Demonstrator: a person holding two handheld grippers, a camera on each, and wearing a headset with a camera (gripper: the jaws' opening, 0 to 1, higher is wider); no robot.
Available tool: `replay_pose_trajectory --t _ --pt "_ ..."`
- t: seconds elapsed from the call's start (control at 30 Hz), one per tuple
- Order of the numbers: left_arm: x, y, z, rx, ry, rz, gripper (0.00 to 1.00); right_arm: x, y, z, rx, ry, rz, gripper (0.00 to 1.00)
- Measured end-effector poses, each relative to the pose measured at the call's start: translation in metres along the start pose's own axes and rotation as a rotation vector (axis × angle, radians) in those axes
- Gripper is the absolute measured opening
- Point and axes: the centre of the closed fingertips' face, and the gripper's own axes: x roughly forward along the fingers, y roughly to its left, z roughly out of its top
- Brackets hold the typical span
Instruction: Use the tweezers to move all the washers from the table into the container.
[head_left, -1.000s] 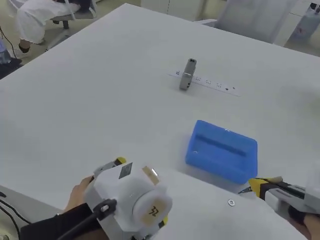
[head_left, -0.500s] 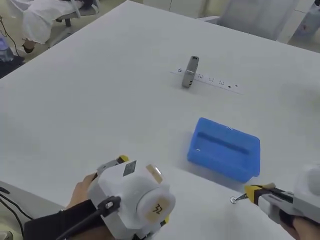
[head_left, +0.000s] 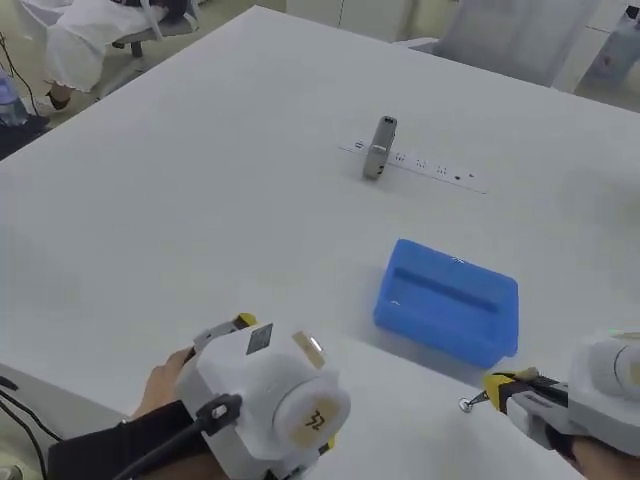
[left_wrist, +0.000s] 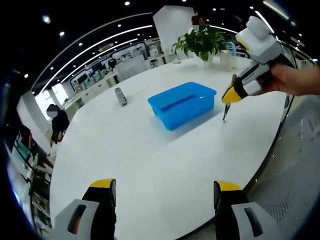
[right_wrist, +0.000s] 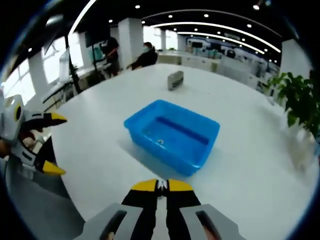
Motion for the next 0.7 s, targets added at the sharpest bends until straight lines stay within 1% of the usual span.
replay_pose_trajectory --t 0.03,0.13,0.27,0.4,0.5,0.57,0.63,0.7 --pt "0.000 0.000 0.000 0.000 0.000 0.000 0.81 0.000 0.002 0.000 -0.022 0.008 -0.001 0.01" --pt "0.000 0.000 0.000 -0.002 -0.001 -0.001 0.81 -0.003 0.004 0.004 -0.036 0.005 0.002 0.01" --pt "0.000 0.000 0.000 -0.001 0.001 -0.001 0.81 -0.009 0.004 0.014 -0.034 -0.013 0.013 0.01" --pt "0.000 -0.001 -0.001 0.002 0.005 -0.005 0.81 -0.019 0.001 0.032 -0.032 -0.057 0.016 0.01" --pt "0.000 -0.001 -0.001 0.001 0.003 -0.006 0.81 -0.025 0.000 0.047 -0.006 -0.099 0.026 0.01" --pt "0.001 -0.001 -0.001 0.002 0.006 -0.006 0.81 -0.030 -0.004 0.058 0.006 -0.126 0.026 0.01" --pt "0.001 -0.001 -0.001 0.004 0.005 -0.004 0.81 -0.032 -0.006 0.063 0.005 -0.137 0.024 0.01" --pt "0.001 -0.002 -0.002 0.005 0.009 -0.005 0.81 -0.033 -0.011 0.076 -0.009 -0.164 0.007 0.01"
